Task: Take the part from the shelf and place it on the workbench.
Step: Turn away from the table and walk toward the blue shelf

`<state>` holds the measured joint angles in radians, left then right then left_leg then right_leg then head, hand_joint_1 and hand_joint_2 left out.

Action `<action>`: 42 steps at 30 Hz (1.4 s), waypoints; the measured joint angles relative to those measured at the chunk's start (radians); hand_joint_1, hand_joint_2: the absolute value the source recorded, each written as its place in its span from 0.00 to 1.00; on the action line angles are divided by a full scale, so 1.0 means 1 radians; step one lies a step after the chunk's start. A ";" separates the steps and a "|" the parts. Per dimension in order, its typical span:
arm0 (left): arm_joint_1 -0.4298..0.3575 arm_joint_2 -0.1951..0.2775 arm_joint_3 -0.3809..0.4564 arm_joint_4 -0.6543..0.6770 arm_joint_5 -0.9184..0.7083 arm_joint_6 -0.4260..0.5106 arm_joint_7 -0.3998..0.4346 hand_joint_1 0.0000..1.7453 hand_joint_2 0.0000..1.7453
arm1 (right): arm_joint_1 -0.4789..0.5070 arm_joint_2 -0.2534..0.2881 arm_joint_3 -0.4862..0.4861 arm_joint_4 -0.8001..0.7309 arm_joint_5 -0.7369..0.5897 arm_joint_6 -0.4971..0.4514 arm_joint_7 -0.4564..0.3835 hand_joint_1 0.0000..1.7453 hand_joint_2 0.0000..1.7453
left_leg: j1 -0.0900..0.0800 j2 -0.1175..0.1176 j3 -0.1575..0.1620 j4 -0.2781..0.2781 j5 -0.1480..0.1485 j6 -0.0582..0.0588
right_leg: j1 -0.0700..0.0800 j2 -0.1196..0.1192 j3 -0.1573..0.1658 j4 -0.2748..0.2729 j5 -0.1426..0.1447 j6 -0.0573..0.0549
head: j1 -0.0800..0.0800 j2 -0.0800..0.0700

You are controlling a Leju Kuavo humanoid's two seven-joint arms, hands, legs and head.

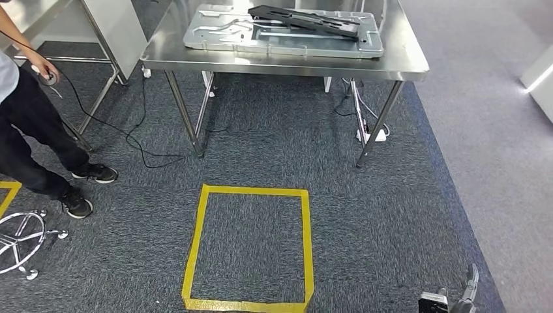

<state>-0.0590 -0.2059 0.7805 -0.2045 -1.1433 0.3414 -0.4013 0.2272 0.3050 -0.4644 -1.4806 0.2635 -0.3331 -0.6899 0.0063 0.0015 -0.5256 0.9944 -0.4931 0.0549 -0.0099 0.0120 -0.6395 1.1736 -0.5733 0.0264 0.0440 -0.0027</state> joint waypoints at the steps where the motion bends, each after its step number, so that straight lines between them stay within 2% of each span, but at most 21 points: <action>1: 0.001 0.000 0.001 0.000 0.000 0.000 0.000 0.00 0.00 | -0.008 0.004 -0.026 0.024 0.011 0.004 -0.001 0.00 0.00 | -0.001 0.005 -0.002 0.001 0.000 0.001 | -0.002 -0.001 -0.028 0.062 -0.027 0.003 | 0.000 0.000; 3: 0.002 0.000 0.003 0.000 0.000 0.000 0.000 0.00 0.00 | -0.024 0.008 -0.078 0.076 0.036 0.014 0.000 0.00 0.00 | -0.003 0.014 -0.004 0.003 0.000 0.001 | -0.004 -0.003 -0.049 0.114 -0.032 0.006 | 0.000 0.000; 4: 0.002 -0.001 0.004 0.000 0.000 0.000 0.000 0.00 0.00 | -0.033 0.010 -0.103 0.103 0.047 0.018 0.000 0.00 0.00 | -0.003 0.017 -0.004 0.004 0.000 0.000 | -0.005 -0.006 -0.032 0.086 -0.008 0.007 | 0.000 0.000; 6: 0.000 -0.002 0.007 0.000 0.000 0.000 0.000 0.00 0.00 | -0.054 0.010 -0.150 0.160 0.071 0.022 -0.001 0.00 0.00 | -0.005 0.024 -0.003 0.008 -0.003 -0.005 | -0.004 -0.021 0.038 -0.047 0.053 0.003 | 0.000 0.000; 8: 0.000 -0.003 0.012 0.000 0.000 0.001 0.000 0.00 0.00 | -0.079 0.009 -0.196 0.224 0.097 0.020 -0.003 0.00 0.00 | -0.009 0.029 -0.004 0.013 -0.007 -0.013 | 0.001 -0.031 0.080 -0.139 0.080 -0.006 | -0.001 0.000; 12: -0.001 -0.004 0.022 0.000 0.003 0.005 0.000 0.00 0.00 | -0.122 -0.006 -0.314 0.390 0.113 0.027 -0.002 0.00 0.00 | -0.009 0.030 -0.008 0.024 -0.020 -0.033 | 0.002 -0.022 0.081 -0.155 0.085 -0.027 | -0.001 0.000; 14: 0.000 -0.004 0.025 0.000 0.003 0.006 0.001 0.00 0.00 | -0.144 -0.018 -0.364 0.476 0.113 0.029 -0.002 0.00 0.00 | -0.005 0.018 -0.038 0.094 -0.070 -0.043 | -0.001 -0.018 0.078 -0.159 0.091 -0.039 | -0.002 0.000; 16: 0.001 -0.004 0.029 0.000 0.003 0.006 0.004 0.00 0.00 | -0.172 -0.035 -0.414 0.583 0.125 0.011 0.005 0.00 0.00 | -0.004 0.010 -0.095 0.223 -0.135 -0.047 | 0.001 -0.011 0.073 -0.158 0.093 -0.046 | -0.002 0.000; 18: 0.002 -0.004 0.034 0.000 0.003 0.007 0.006 0.00 0.00 | -0.194 -0.052 -0.465 0.694 0.150 -0.029 0.026 0.00 0.00 | -0.003 0.008 -0.127 0.297 -0.151 -0.047 | 0.003 -0.004 0.071 -0.156 0.094 -0.047 | -0.002 0.000; 19: 0.002 -0.004 0.037 0.000 0.004 0.007 0.006 0.00 0.00 | -0.201 -0.059 -0.484 0.743 0.165 -0.053 0.045 0.00 0.00 | -0.003 0.007 -0.118 0.280 -0.131 -0.046 | 0.004 0.001 0.071 -0.154 0.094 -0.047 | -0.002 0.000; 22: 0.002 -0.004 0.047 0.000 0.007 0.009 0.006 0.00 0.00 | -0.226 -0.077 -0.523 0.881 0.208 -0.136 0.129 0.00 0.00 | -0.003 -0.018 -0.027 0.088 -0.036 -0.033 | 0.005 0.020 0.069 -0.149 0.094 -0.044 | -0.002 0.000; 24: 0.002 -0.005 0.052 0.000 0.009 0.010 0.006 0.00 0.00 | -0.240 -0.082 -0.546 0.962 0.232 -0.182 0.194 0.00 0.00 | -0.006 -0.035 0.001 0.022 -0.022 -0.027 | 0.006 0.031 0.064 -0.147 0.097 -0.035 | -0.002 0.000; 26: 0.001 -0.007 0.058 0.000 0.010 0.010 0.005 0.00 0.00 | -0.246 -0.085 -0.561 1.025 0.258 -0.205 0.264 0.00 0.00 | -0.005 -0.028 0.003 0.013 -0.018 -0.021 | 0.006 0.042 0.061 -0.148 0.101 -0.022 | -0.002 0.000; 28: 0.001 -0.010 0.061 0.000 0.010 0.010 0.005 0.00 0.00 | -0.247 -0.087 -0.568 1.073 0.282 -0.212 0.328 0.00 0.00 | -0.001 -0.014 0.008 0.001 -0.008 -0.009 | 0.006 0.033 0.052 -0.127 0.084 -0.012 | -0.001 0.000; 31: 0.002 -0.013 0.066 0.000 0.006 0.010 0.007 0.00 0.00 | -0.253 -0.088 -0.576 1.124 0.305 -0.210 0.398 0.00 0.00 | -0.001 0.012 0.008 -0.005 -0.001 0.002 | 0.003 0.005 -0.019 0.030 -0.006 -0.002 | 0.000 0.000; 33: 0.004 -0.013 0.069 0.000 0.002 0.009 0.009 0.00 0.00 | -0.255 -0.088 -0.577 1.148 0.320 -0.195 0.422 0.00 0.00 | -0.003 0.031 0.007 -0.004 -0.002 0.001 | -0.003 -0.002 -0.059 0.119 -0.033 0.004 | 0.000 0.000; 34: 0.004 -0.014 0.069 0.000 0.000 0.009 0.010 0.00 0.00 | -0.255 -0.088 -0.577 1.157 0.327 -0.186 0.429 0.00 0.00 | -0.003 0.040 0.007 -0.003 -0.003 0.000 | -0.006 -0.006 -0.054 0.113 -0.019 0.007 | 0.000 0.000; 35: 0.003 -0.014 0.069 0.000 -0.001 0.008 0.009 0.00 0.00 | -0.256 -0.088 -0.577 1.164 0.334 -0.178 0.433 0.00 0.00 | -0.002 0.047 0.007 -0.001 -0.004 -0.002 | -0.009 -0.012 -0.030 0.067 0.011 0.008 | 0.000 0.000; 38: 0.001 -0.016 0.069 0.000 -0.003 0.008 0.008 0.00 0.00 | -0.260 -0.087 -0.577 1.179 0.355 -0.153 0.435 0.00 0.00 | -0.006 0.066 0.010 0.008 -0.015 -0.017 | -0.008 -0.052 0.066 -0.116 0.081 0.003 | 0.000 0.000; 39: 0.001 -0.016 0.069 0.000 -0.003 0.008 0.006 0.00 0.00 | -0.262 -0.087 -0.576 1.183 0.364 -0.143 0.433 0.00 0.00 | -0.008 0.071 0.011 0.010 -0.018 -0.023 | -0.005 -0.058 0.077 -0.141 0.085 -0.002 | -0.001 0.000; 42: -0.002 -0.016 0.069 0.000 -0.003 0.007 -0.001 0.00 0.00 | -0.262 -0.088 -0.571 1.191 0.394 -0.122 0.424 0.00 0.00 | -0.005 0.081 0.014 0.013 -0.024 -0.039 | -0.003 -0.039 0.074 -0.148 0.088 -0.021 | -0.002 0.000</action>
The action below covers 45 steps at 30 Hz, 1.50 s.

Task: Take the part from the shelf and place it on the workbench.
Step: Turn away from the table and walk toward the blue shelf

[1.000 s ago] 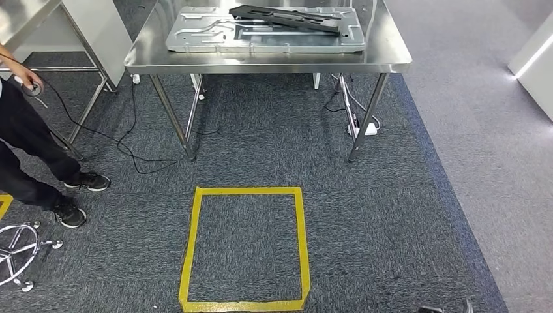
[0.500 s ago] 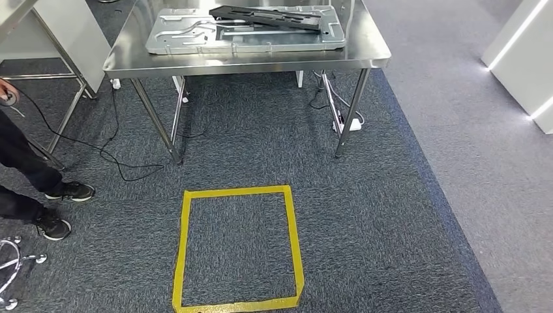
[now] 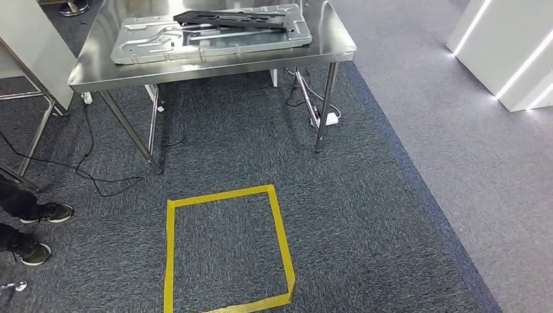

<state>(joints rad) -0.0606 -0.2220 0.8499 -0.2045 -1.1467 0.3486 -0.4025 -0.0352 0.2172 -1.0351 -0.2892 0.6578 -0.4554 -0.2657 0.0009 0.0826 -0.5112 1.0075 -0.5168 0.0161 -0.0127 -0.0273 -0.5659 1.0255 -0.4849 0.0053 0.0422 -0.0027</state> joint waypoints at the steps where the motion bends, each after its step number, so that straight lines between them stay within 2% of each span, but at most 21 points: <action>1: -0.001 0.000 0.000 0.000 0.000 0.000 -0.002 0.00 0.00 | 0.000 0.000 0.004 0.002 0.009 0.004 -0.002 0.00 0.00 | 0.003 -0.010 -0.005 0.015 -0.014 -0.005 | -0.001 0.007 -0.001 -0.003 0.003 -0.007 | 0.000 0.000; 5: 0.003 0.000 0.001 0.000 0.000 -0.002 -0.006 0.00 0.00 | -0.004 -0.003 0.025 0.009 0.032 0.021 -0.006 0.00 0.00 | 0.008 -0.067 -0.101 0.229 -0.133 -0.015 | 0.002 0.038 -0.009 -0.005 0.011 -0.024 | 0.000 0.000; 7: 0.005 0.000 0.001 0.000 0.001 -0.003 -0.006 0.00 0.00 | -0.005 -0.004 0.030 0.013 0.037 0.029 -0.002 0.00 0.00 | 0.008 -0.074 -0.125 0.277 -0.130 -0.013 | 0.005 0.058 -0.011 -0.002 0.012 -0.025 | 0.000 0.000; 9: 0.005 0.000 0.001 0.000 0.001 -0.004 -0.006 0.00 0.00 | -0.005 -0.004 0.036 0.017 0.042 0.035 0.005 0.00 0.00 | 0.008 -0.088 -0.079 0.178 -0.060 -0.005 | 0.006 0.081 -0.010 0.000 0.012 -0.025 | 0.000 0.000; 10: 0.005 0.001 0.002 0.000 0.001 -0.005 -0.006 0.00 0.00 | -0.005 -0.003 0.039 0.020 0.045 0.036 0.009 0.00 0.00 | 0.008 -0.109 -0.048 0.109 -0.028 0.000 | 0.007 0.091 -0.010 0.002 0.013 -0.023 | 0.000 0.000; 13: 0.005 0.001 0.004 0.000 0.001 -0.006 -0.005 0.00 0.00 | -0.007 -0.002 0.047 0.027 0.054 0.041 0.016 0.00 0.00 | 0.005 -0.150 -0.009 0.009 -0.001 0.009 | 0.005 0.119 -0.019 0.004 0.018 -0.009 | 0.000 0.000; 15: 0.003 0.001 0.004 0.000 0.000 -0.007 -0.004 0.00 0.00 | -0.006 -0.002 0.051 0.030 0.059 0.049 0.021 0.00 0.00 | 0.004 -0.132 -0.005 0.000 0.005 0.017 | 0.001 0.131 -0.023 0.004 0.021 0.004 | 0.000 0.000; 17: 0.003 0.001 0.004 0.000 0.000 -0.009 -0.004 0.00 0.00 | -0.005 -0.002 0.053 0.033 0.061 0.058 0.025 0.00 0.00 | 0.007 -0.110 0.000 -0.013 0.015 0.031 | 0.003 0.101 -0.040 0.038 -0.003 0.011 | 0.001 0.000; 20: 0.007 0.000 0.004 0.000 -0.001 -0.011 -0.004 0.00 0.00 | -0.008 -0.002 0.058 0.035 0.066 0.079 0.031 0.00 0.00 | 0.005 -0.072 -0.001 -0.018 0.019 0.041 | 0.002 0.046 -0.121 0.209 -0.097 0.020 | 0.002 0.000; 22: 0.008 0.000 0.004 0.000 -0.001 -0.012 -0.004 0.00 0.00 | -0.007 -0.002 0.063 0.036 0.071 0.090 0.033 0.00 0.00 | 0.003 -0.046 -0.002 -0.018 0.017 0.041 | -0.005 0.037 -0.152 0.277 -0.113 0.027 | 0.002 0.000; 23: 0.008 0.000 0.004 0.000 -0.001 -0.012 -0.004 0.00 0.00 | -0.006 -0.003 0.065 0.037 0.072 0.093 0.033 0.00 0.00 | 0.003 -0.035 -0.001 -0.017 0.015 0.039 | -0.008 0.033 -0.139 0.259 -0.093 0.031 | 0.002 0.000; 26: 0.006 0.000 0.005 0.000 -0.001 -0.014 -0.004 0.00 0.00 | -0.006 -0.004 0.068 0.037 0.076 0.103 0.033 0.00 0.00 | 0.003 -0.007 0.002 -0.007 0.004 0.026 | -0.012 -0.010 -0.038 0.073 -0.010 0.033 | 0.002 0.000; 28: 0.005 0.000 0.005 0.000 -0.003 -0.013 -0.005 0.00 0.00 | -0.008 -0.004 0.070 0.037 0.078 0.110 0.033 0.00 0.00 | -0.001 0.005 0.003 -0.001 -0.005 0.013 | -0.007 -0.028 -0.008 0.012 0.001 0.022 | 0.002 0.000; 31: 0.001 0.001 0.005 0.000 -0.006 -0.013 -0.007 0.00 0.00 | -0.005 -0.004 0.072 0.038 0.078 0.120 0.033 0.00 0.00 | 0.002 0.015 0.010 0.003 -0.014 -0.003 | -0.002 -0.005 -0.010 0.008 0.002 0.003 | 0.001 0.000; 33: 0.000 0.001 0.005 0.000 -0.008 -0.013 -0.008 0.00 0.00 | -0.005 -0.005 0.072 0.039 0.078 0.124 0.035 0.00 0.00 | 0.008 -0.019 -0.009 0.052 -0.051 -0.012 | -0.003 0.011 -0.011 0.003 0.007 -0.010 | 0.001 0.000; 36: 0.005 0.001 0.005 0.000 -0.008 -0.013 -0.008 0.00 0.00 | -0.006 -0.006 0.072 0.039 0.078 0.126 0.042 0.00 0.00 | 0.010 -0.069 -0.098 0.238 -0.139 -0.015 | 0.000 0.039 -0.013 0.003 0.009 -0.020 | 0.001 0.000; 38: 0.008 0.001 0.006 0.000 -0.008 -0.012 -0.008 0.00 0.00 | -0.005 -0.006 0.072 0.039 0.078 0.127 0.049 0.00 0.00 | 0.010 -0.074 -0.125 0.283 -0.131 -0.011 | 0.003 0.063 -0.011 0.003 0.009 -0.021 | 0.001 0.000; 40: 0.008 0.001 0.006 0.000 -0.008 -0.012 -0.008 0.00 0.00 | -0.004 -0.006 0.072 0.040 0.078 0.129 0.055 0.00 0.00 | 0.010 -0.088 -0.085 0.185 -0.059 -0.004 | 0.004 0.089 -0.008 0.004 0.009 -0.021 | 0.001 0.000; 42: 0.008 0.002 0.007 0.000 -0.008 -0.011 -0.007 0.00 0.00 | -0.005 -0.005 0.072 0.041 0.078 0.130 0.059 0.00 0.00 | 0.010 -0.131 -0.036 0.064 -0.004 0.005 | 0.005 0.112 -0.009 0.007 0.010 -0.016 | 0.001 0.000; 44: 0.007 0.003 0.007 0.000 -0.008 -0.011 -0.007 0.00 0.00 | -0.006 -0.005 0.072 0.041 0.078 0.131 0.062 0.00 0.00 | 0.007 -0.155 -0.021 0.018 0.005 0.009 | 0.002 0.132 -0.016 0.008 0.013 -0.004 | 0.001 0.000; 45: 0.007 0.003 0.007 0.000 -0.008 -0.011 -0.006 0.00 0.00 | -0.004 -0.005 0.072 0.042 0.079 0.132 0.063 0.00 0.00 | 0.006 -0.148 -0.020 0.013 0.006 0.012 | 0.000 0.142 -0.020 0.006 0.017 0.003 | 0.001 0.000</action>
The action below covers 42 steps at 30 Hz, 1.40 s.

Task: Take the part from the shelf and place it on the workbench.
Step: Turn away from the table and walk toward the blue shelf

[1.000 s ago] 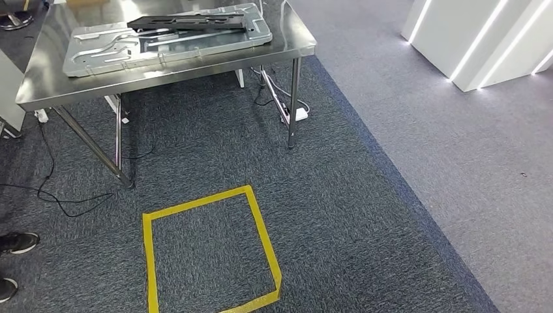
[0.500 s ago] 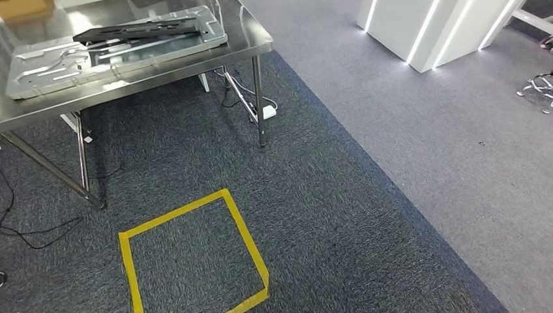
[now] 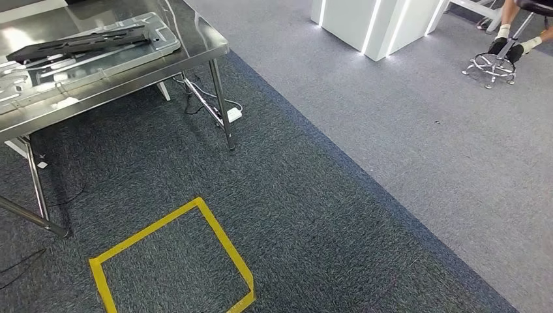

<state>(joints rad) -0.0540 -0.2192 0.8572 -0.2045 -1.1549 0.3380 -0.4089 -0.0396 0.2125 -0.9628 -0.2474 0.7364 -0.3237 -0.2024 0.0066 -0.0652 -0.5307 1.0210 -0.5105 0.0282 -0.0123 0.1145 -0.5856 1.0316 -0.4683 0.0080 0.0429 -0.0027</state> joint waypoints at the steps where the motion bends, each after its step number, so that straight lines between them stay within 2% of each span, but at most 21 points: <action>1: -0.001 0.000 0.000 0.000 0.000 0.000 0.001 0.00 0.00 | 0.002 0.000 0.000 0.000 0.000 0.000 0.001 0.00 0.00 | 0.001 0.010 0.002 -0.005 0.004 0.005 | -0.002 0.003 -0.002 0.000 0.001 0.006 | 0.000 0.000; 3: -0.001 0.000 0.000 0.000 0.000 0.000 0.001 0.00 0.00 | 0.004 0.000 0.000 0.001 0.001 -0.001 0.003 0.00 0.00 | 0.004 0.035 0.008 -0.019 0.015 0.019 | 0.000 -0.032 -0.020 0.037 -0.026 0.014 | 0.002 0.000; 5: 0.001 0.000 0.000 0.000 0.000 0.000 0.001 0.00 0.00 | 0.003 0.000 0.000 0.001 0.002 -0.001 0.003 0.00 0.00 | 0.001 0.062 0.008 -0.026 0.019 0.029 | 0.001 -0.084 -0.070 0.145 -0.090 0.019 | 0.005 0.000; 7: 0.004 0.000 0.000 0.000 0.000 0.000 0.001 0.00 0.00 | 0.002 0.000 0.000 0.001 0.002 -0.001 0.004 0.00 0.00 | -0.003 0.090 0.007 -0.024 0.017 0.031 | -0.003 -0.102 -0.120 0.251 -0.130 0.025 | 0.005 0.000; 8: 0.004 0.000 0.000 0.000 0.000 0.000 0.001 0.00 0.00 | 0.003 0.000 0.000 0.001 0.002 -0.001 0.004 0.00 0.00 | -0.004 0.104 0.007 -0.024 0.015 0.030 | -0.005 -0.106 -0.123 0.261 -0.124 0.028 | 0.005 0.000; 10: 0.002 0.000 0.000 0.000 0.000 0.000 0.001 0.00 0.00 | 0.005 0.000 0.000 0.001 0.002 -0.001 0.004 0.00 0.00 | -0.004 0.125 0.010 -0.021 0.011 0.027 | -0.008 -0.122 -0.070 0.170 -0.068 0.030 | 0.005 0.000; 12: 0.001 0.000 0.000 0.000 0.000 0.000 0.001 0.00 0.00 | 0.004 0.000 0.000 0.001 0.002 -0.001 0.004 0.00 0.00 | -0.007 0.142 0.014 -0.017 0.003 0.018 | -0.005 -0.160 -0.001 0.041 -0.024 0.023 | 0.005 0.000; 14: 0.000 0.000 0.000 0.000 0.000 0.000 0.002 0.00 0.00 | 0.002 0.000 0.000 0.001 0.003 -0.001 0.006 0.00 0.00 | -0.010 0.156 0.018 -0.014 -0.002 0.007 | 0.002 -0.177 0.021 -0.005 -0.017 0.013 | 0.004 0.000; 16: -0.002 0.000 0.001 0.000 0.000 0.000 0.002 0.00 0.00 | 0.003 0.000 0.000 0.001 0.006 -0.002 0.010 0.00 0.00 | -0.009 0.166 0.022 -0.014 -0.006 -0.003 | 0.002 -0.158 0.020 -0.008 -0.012 0.003 | 0.004 0.000; 18: -0.004 -0.001 0.001 0.000 0.000 0.000 0.002 0.00 0.00 | 0.003 0.000 0.000 0.001 0.009 -0.003 0.014 0.00 0.00 | -0.005 0.139 0.013 0.016 -0.032 -0.013 | -0.003 -0.140 0.021 -0.016 -0.005 -0.009 | 0.003 0.000; 21: -0.001 -0.001 0.002 0.000 0.000 0.000 0.002 0.00 0.00 | 0.001 0.000 0.000 0.001 0.012 -0.004 0.018 0.00 0.00 | 0.002 0.081 -0.063 0.188 -0.126 -0.021 | -0.002 -0.112 0.019 -0.019 0.000 -0.022 | 0.002 0.000; 23: 0.002 -0.001 0.005 0.000 0.001 0.000 0.002 0.00 0.00 | 0.001 0.000 0.000 0.001 0.013 -0.004 0.021 0.00 0.00 | 0.003 0.074 -0.102 0.266 -0.141 -0.023 | -0.001 -0.088 0.017 -0.016 0.001 -0.022 | 0.002 0.000; 25: 0.003 0.000 0.007 0.000 0.001 0.000 0.002 0.00 0.00 | 0.003 0.000 0.000 0.001 0.013 -0.004 0.023 0.00 0.00 | 0.005 0.067 -0.078 0.204 -0.084 -0.021 | -0.001 -0.063 0.017 -0.011 0.000 -0.021 | 0.002 0.000; 27: 0.003 0.000 0.008 0.000 0.001 0.000 0.002 0.00 0.00 | 0.001 0.001 0.000 0.001 0.013 0.000 0.023 0.00 0.00 | 0.008 0.029 -0.023 0.073 -0.022 -0.017 | -0.001 -0.040 0.013 -0.003 -0.002 -0.015 | 0.002 0.000; 29: 0.001 0.000 0.010 0.000 0.000 -0.001 0.002 0.00 0.00 | -0.001 0.002 0.000 0.001 0.012 0.010 0.023 0.00 0.00 | 0.008 0.002 0.000 0.010 -0.004 -0.011 | 0.000 -0.021 0.007 0.001 0.000 -0.003 | 0.003 0.000; 31: -0.001 0.000 0.010 0.000 -0.002 -0.001 0.003 0.00 0.00 | 0.000 0.003 0.000 0.001 0.010 0.020 0.020 0.00 0.00 | 0.005 0.015 0.002 0.004 0.000 0.001 | -0.002 -0.005 0.002 -0.003 0.005 0.012 | 0.003 0.000; 34: -0.003 -0.001 0.011 0.000 -0.003 -0.002 0.002 0.00 0.00 | 0.000 0.004 -0.001 0.001 0.004 0.029 0.008 0.00 0.00 | 0.007 0.049 0.005 -0.012 0.014 0.025 | -0.002 -0.048 -0.028 0.054 -0.034 0.024 | 0.005 0.000; 36: -0.001 -0.001 0.011 0.000 -0.003 -0.003 0.002 0.00 0.00 | -0.003 0.005 -0.001 0.001 0.003 0.033 -0.005 0.00 0.00 | 0.003 0.075 0.003 -0.015 0.016 0.031 | -0.001 -0.092 -0.084 0.176 -0.102 0.027 | 0.007 0.000; 38: 0.001 0.000 0.012 0.000 -0.003 -0.002 0.002 0.00 0.00 | -0.004 0.005 -0.001 0.001 0.002 0.040 -0.019 0.00 0.00 | 0.000 0.102 0.002 -0.014 0.015 0.032 | -0.002 -0.105 -0.124 0.266 -0.131 0.030 | 0.007 0.000; 40: 0.000 0.000 0.012 0.000 -0.003 -0.002 0.002 0.00 0.00 | -0.003 0.005 -0.002 0.001 0.001 0.047 -0.028 0.00 0.00 | -0.002 0.126 0.004 -0.013 0.012 0.031 | -0.002 -0.115 -0.093 0.216 -0.088 0.029 | 0.007 0.000; 42: -0.001 0.000 0.013 0.000 -0.003 -0.001 0.001 0.00 0.00 | -0.005 0.004 -0.003 0.001 0.000 0.049 -0.032 0.00 0.00 | -0.005 0.144 0.010 -0.012 0.006 0.026 | 0.005 -0.151 -0.017 0.077 -0.030 0.020 | 0.007 0.000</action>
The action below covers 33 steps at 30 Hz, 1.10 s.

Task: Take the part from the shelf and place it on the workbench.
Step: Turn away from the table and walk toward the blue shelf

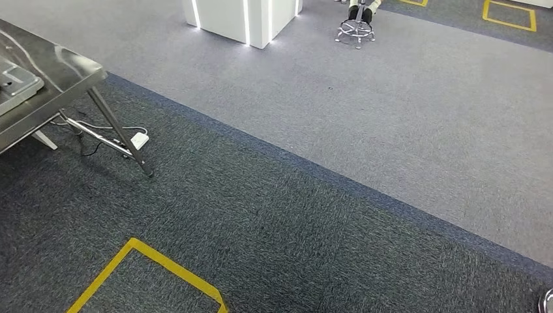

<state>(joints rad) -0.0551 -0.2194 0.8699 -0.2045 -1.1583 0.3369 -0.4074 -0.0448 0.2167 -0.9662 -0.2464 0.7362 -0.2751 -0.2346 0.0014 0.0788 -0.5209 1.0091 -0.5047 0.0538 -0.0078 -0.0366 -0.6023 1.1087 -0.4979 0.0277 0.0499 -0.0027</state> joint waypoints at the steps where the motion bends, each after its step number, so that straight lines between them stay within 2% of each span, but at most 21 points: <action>1: 0.000 0.000 0.000 0.000 0.000 0.000 0.000 0.00 0.00 | -0.002 0.000 0.000 0.000 0.000 0.000 -0.001 0.00 0.00 | -0.002 0.008 0.002 0.001 -0.003 -0.005 | 0.004 -0.016 0.026 -0.050 0.015 -0.006 | 0.000 0.000; 3: -0.002 0.000 0.001 0.000 0.000 0.001 0.000 0.00 0.00 | -0.005 0.000 -0.001 0.000 0.000 0.000 -0.003 0.00 0.00 | -0.006 0.024 0.006 0.002 -0.008 -0.015 | 0.013 -0.023 0.038 -0.084 0.017 -0.017 | -0.001 0.000; 5: -0.006 0.000 0.001 0.000 0.000 0.001 0.000 0.00 0.00 | -0.004 0.000 -0.001 0.000 0.000 0.000 -0.004 0.00 0.00 | -0.005 0.031 0.013 0.002 -0.014 -0.025 | 0.009 -0.003 0.038 -0.090 0.021 -0.027 | -0.001 0.000; 7: -0.007 0.000 0.001 0.000 0.000 0.001 0.000 0.00 0.00 | -0.005 0.000 -0.002 0.000 0.000 0.000 -0.002 0.00 0.00 | -0.002 -0.008 -0.002 0.045 -0.047 -0.035 | 0.002 0.016 0.041 -0.098 0.028 -0.039 | -0.001 0.000; 9: -0.004 0.000 0.003 0.000 -0.001 0.001 0.000 0.00 0.00 | -0.007 0.000 -0.002 0.000 0.000 -0.001 0.005 0.00 0.00 | 0.002 -0.056 -0.056 0.163 -0.110 -0.041 | 0.001 0.037 0.040 -0.099 0.031 -0.046 | -0.002 0.000; 11: 0.001 0.000 0.004 0.000 -0.003 0.001 0.002 0.00 0.00 | -0.007 0.000 -0.002 0.000 0.003 -0.003 0.016 0.00 0.00 | 0.004 -0.068 -0.110 0.270 -0.144 -0.044 | 0.002 0.062 0.039 -0.097 0.032 -0.047 | -0.002 0.000; 12: 0.002 0.000 0.004 0.000 -0.004 0.001 0.002 0.00 0.00 | -0.006 0.000 -0.002 0.000 0.006 -0.005 0.023 0.00 0.00 | 0.004 -0.070 -0.117 0.276 -0.131 -0.044 | 0.002 0.075 0.039 -0.095 0.032 -0.047 | -0.002 0.000; 13: 0.003 0.000 0.005 0.000 -0.005 0.001 0.003 0.00 0.00 | -0.005 0.001 -0.002 0.000 0.009 -0.006 0.029 0.00 0.00 | 0.005 -0.073 -0.106 0.244 -0.099 -0.043 | 0.001 0.088 0.039 -0.092 0.031 -0.046 | -0.002 0.000; 14: 0.003 0.000 0.005 0.000 -0.005 0.001 0.003 0.00 0.00 | -0.005 0.001 -0.002 0.000 0.012 -0.007 0.033 0.00 0.00 | 0.007 -0.085 -0.080 0.180 -0.058 -0.041 | 0.001 0.102 0.039 -0.089 0.030 -0.044 | -0.002 0.000; 16: 0.003 0.000 0.005 0.000 -0.006 0.000 0.002 0.00 0.00 | -0.005 0.001 -0.003 0.000 0.017 -0.009 0.037 0.00 0.00 | 0.011 -0.129 -0.032 0.062 -0.007 -0.037 | 0.001 0.126 0.034 -0.081 0.027 -0.036 | -0.002 0.000; 18: 0.002 0.001 0.005 0.000 -0.007 -0.001 0.000 0.00 0.00 | -0.005 0.001 -0.003 0.000 0.018 -0.011 0.039 0.00 0.00 | 0.010 -0.150 -0.018 0.024 -0.001 -0.032 | 0.001 0.145 0.027 -0.078 0.028 -0.024 | -0.002 0.000; 19: 0.001 0.001 0.005 0.000 -0.008 -0.002 -0.001 0.00 0.00 | -0.004 0.001 -0.003 0.001 0.018 -0.012 0.040 0.00 0.00 | 0.008 -0.141 -0.017 0.021 0.003 -0.026 | 0.000 0.154 0.024 -0.079 0.031 -0.017 | -0.002 0.000; 20: -0.001 0.001 0.005 0.000 -0.010 -0.002 -0.002 0.00 0.00 | -0.002 0.001 -0.003 0.001 0.020 -0.012 0.042 0.00 0.00 | 0.008 -0.130 -0.015 0.016 0.007 -0.019 | -0.002 0.152 0.022 -0.079 0.031 -0.011 | -0.002 0.000; 22: -0.001 0.000 0.005 0.000 -0.015 -0.003 -0.002 0.00 0.00 | -0.001 0.000 -0.003 0.002 0.024 -0.009 0.046 0.00 0.00 | 0.010 -0.107 -0.013 0.004 0.016 -0.003 | -0.002 0.113 0.006 -0.047 0.007 -0.003 | 0.000 0.000; 24: 0.001 0.000 0.005 0.000 -0.018 -0.003 -0.003 0.00 0.00 | -0.003 0.000 -0.003 0.002 0.029 -0.005 0.047 0.00 0.00 | 0.008 -0.079 -0.013 0.000 0.019 0.005 | -0.002 0.063 -0.044 0.059 -0.056 0.003 | 0.002 0.000; 25: 0.003 0.000 0.005 0.000 -0.018 -0.003 -0.003 0.00 0.00 | -0.004 0.000 -0.003 0.002 0.031 -0.003 0.048 0.00 0.00 | 0.007 -0.065 -0.015 0.000 0.018 0.006 | -0.004 0.054 -0.075 0.125 -0.085 0.006 | 0.001 0.000; 26: 0.004 0.000 0.005 0.000 -0.019 -0.003 -0.003 0.00 0.00 | -0.004 0.000 -0.003 0.002 0.032 -0.002 0.049 0.00 0.00 | 0.006 -0.049 -0.016 0.001 0.017 0.007 | -0.005 0.049 -0.098 0.174 -0.101 0.009 | 0.001 0.000; 27: 0.003 0.000 0.005 0.000 -0.019 -0.003 -0.003 0.00 0.00 | -0.003 0.000 -0.003 0.002 0.034 -0.002 0.050 0.00 0.00 | 0.006 -0.035 -0.016 0.001 0.016 0.007 | -0.006 0.045 -0.104 0.190 -0.098 0.011 | 0.001 0.000; 28: 0.002 0.000 0.005 0.000 -0.020 -0.003 -0.003 0.00 0.00 | -0.002 0.000 -0.003 0.002 0.035 -0.001 0.052 0.00 0.00 | 0.005 -0.023 -0.015 0.002 0.014 0.006 | -0.007 0.041 -0.089 0.167 -0.077 0.012 | 0.001 0.000; 31: 0.000 -0.001 0.004 0.000 -0.025 -0.003 -0.002 0.00 0.00 | -0.002 -0.002 -0.003 0.002 0.042 0.000 0.055 0.00 0.00 | 0.002 0.007 -0.008 0.005 0.006 -0.003 | 0.000 -0.010 0.016 -0.029 0.005 0.000 | 0.001 0.000; 33: -0.002 -0.002 0.003 0.000 -0.030 -0.003 -0.001 0.00 0.00 | -0.003 -0.003 -0.002 0.002 0.047 0.003 0.055 0.00 0.00 | -0.001 0.023 -0.003 0.006 0.002 -0.014 | 0.008 -0.029 0.042 -0.087 0.017 -0.013 | 0.001 0.000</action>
<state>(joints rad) -0.0574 -0.2211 0.8733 -0.2045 -1.1882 0.3338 -0.4081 -0.0483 0.2135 -0.9687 -0.2440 0.7829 -0.2725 -0.1793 0.0005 0.1018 -0.5242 1.0147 -0.5031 0.0401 0.0003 -0.0657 -0.5606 1.0218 -0.4813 0.0150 0.0506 -0.0027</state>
